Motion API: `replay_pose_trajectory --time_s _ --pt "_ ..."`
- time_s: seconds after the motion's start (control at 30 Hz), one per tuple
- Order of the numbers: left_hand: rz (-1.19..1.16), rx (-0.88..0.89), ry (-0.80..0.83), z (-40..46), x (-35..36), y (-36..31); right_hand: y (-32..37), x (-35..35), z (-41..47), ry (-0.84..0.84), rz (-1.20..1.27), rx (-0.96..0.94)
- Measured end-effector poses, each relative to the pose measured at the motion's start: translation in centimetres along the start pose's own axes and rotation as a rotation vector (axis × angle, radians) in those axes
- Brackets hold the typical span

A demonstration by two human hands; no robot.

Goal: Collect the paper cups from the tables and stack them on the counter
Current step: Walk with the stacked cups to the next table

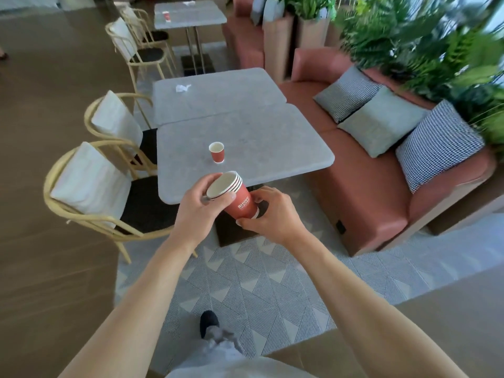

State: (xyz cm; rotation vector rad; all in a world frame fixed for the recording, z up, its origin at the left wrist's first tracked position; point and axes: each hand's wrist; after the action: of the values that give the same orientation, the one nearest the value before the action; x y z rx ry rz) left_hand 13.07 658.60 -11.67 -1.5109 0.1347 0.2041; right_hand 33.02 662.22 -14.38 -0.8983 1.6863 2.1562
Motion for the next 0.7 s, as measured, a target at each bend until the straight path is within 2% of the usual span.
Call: replay_pose_trajectory --time_s 0.23,0.43,0.7 --pt "-0.054 0.0 -0.012 8.4 -8.2 2.7 2.9 4.9 10.1 0.022 -0.066 0.036" --pt "0.009 -0.03 0.004 14.0 -14.5 4.1 5.0 8.4 16.6 0.025 -0.116 0.068" --pt "-0.027 -0.075 0.007 18.0 -18.4 6.9 5.6 11.3 22.7 0.078 -0.198 0.068"
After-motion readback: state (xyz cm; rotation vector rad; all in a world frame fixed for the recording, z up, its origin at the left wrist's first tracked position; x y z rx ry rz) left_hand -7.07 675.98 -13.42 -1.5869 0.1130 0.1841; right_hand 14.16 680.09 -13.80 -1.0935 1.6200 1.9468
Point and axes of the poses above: each hand's wrist, its own z-axis towards the middle knuckle, its own x-axis out of the palm, y = z × x, and after that the axes turned 3 degrees about y, right-handed
